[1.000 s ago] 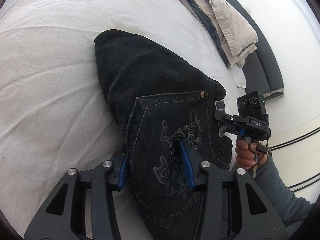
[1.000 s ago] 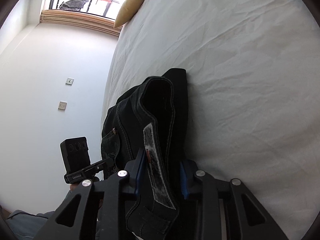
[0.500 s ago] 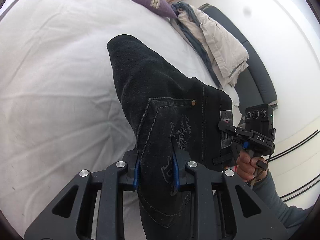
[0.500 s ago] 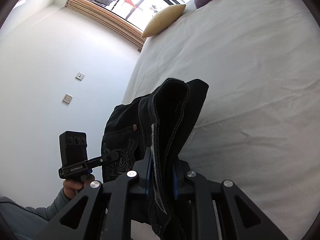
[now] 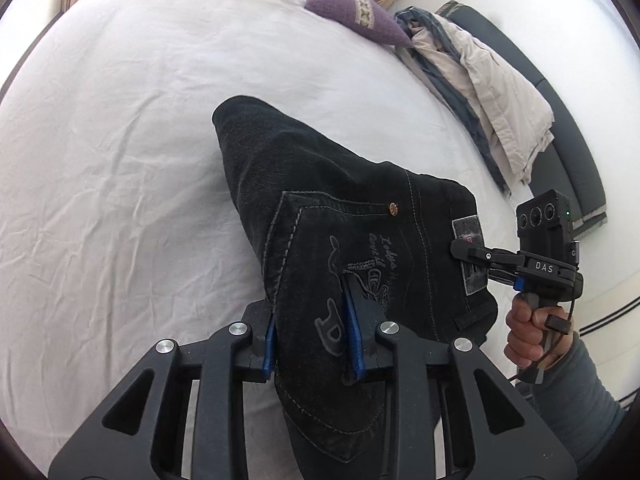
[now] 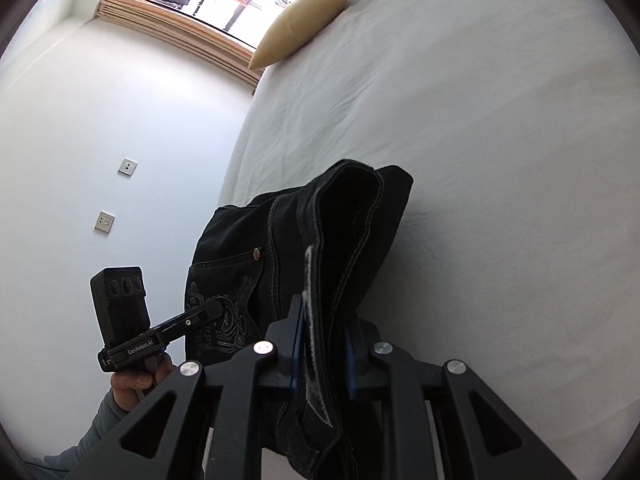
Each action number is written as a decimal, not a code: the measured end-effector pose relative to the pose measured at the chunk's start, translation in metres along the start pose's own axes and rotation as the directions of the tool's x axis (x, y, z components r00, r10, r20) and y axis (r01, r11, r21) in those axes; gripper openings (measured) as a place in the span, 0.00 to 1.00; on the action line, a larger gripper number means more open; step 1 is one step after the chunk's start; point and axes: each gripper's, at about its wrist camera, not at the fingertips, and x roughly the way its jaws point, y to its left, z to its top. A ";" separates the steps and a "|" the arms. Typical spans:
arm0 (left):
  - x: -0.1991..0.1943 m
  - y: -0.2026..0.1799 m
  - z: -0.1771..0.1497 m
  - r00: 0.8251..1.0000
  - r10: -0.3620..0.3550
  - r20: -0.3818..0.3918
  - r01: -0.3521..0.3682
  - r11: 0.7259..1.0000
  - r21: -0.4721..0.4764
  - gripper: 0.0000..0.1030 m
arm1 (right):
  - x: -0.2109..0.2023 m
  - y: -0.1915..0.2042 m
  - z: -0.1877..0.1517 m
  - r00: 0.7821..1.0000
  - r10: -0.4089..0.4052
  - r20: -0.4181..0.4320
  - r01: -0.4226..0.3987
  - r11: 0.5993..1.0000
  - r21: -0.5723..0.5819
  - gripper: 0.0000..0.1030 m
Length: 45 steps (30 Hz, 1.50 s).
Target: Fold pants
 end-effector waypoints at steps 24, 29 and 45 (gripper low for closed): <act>-0.183 -0.100 -0.134 0.701 0.362 0.614 -0.506 0.860 0.071 1.00 | -0.151 0.113 -0.143 0.794 -0.313 0.521 0.445 0.884 -0.147 0.88; -0.253 -0.171 -0.192 0.442 0.443 0.780 -0.662 0.748 -0.050 1.00 | -0.202 0.193 -0.197 0.638 -0.255 0.727 0.541 0.820 -0.188 1.00; -0.322 -0.219 -0.235 0.627 0.315 0.712 -0.502 0.863 0.060 1.00 | -0.262 0.286 -0.267 0.530 -0.169 0.831 0.635 0.728 -0.257 1.00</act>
